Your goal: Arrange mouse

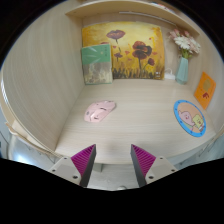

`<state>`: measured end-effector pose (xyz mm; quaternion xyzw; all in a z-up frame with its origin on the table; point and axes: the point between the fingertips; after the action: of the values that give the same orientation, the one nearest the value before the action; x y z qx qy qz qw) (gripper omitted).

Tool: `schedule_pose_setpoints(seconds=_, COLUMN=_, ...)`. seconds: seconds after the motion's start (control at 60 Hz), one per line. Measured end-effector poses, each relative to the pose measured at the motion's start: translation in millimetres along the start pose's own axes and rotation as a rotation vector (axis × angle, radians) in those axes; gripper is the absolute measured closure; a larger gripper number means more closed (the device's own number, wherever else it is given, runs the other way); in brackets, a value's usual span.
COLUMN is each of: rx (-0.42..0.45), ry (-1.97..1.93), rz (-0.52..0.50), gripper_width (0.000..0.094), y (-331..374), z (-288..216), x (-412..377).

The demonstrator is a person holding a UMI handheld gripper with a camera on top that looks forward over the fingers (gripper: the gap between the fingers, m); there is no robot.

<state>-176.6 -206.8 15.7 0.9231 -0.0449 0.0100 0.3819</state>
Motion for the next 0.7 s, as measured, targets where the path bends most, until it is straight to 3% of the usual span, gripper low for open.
schedule_pose_setpoints(seconds=0.15, rx=0.012, ry=0.035, rz=-0.048, gripper_width=0.0255, y=-34, z=-28, x=-60)
schedule_pose_setpoints(seconds=0.45, rx=0.018, ry=0.017, rz=0.021, gripper_width=0.0256, y=-107, z=-93, x=-94)
schedule_pose_setpoints(seconds=0.7, rx=0.029, ry=0.040, rz=0.007, gripper_width=0.0253, y=-144, z=-129, x=-120)
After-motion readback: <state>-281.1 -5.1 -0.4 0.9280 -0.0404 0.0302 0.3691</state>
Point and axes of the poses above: the point between the fingertips, and its own axes, seen from behind it with the camera up: x to the right, z down, y backward, against the way the camera looks, and after that the axes turned 12 degrees about z, right-handed
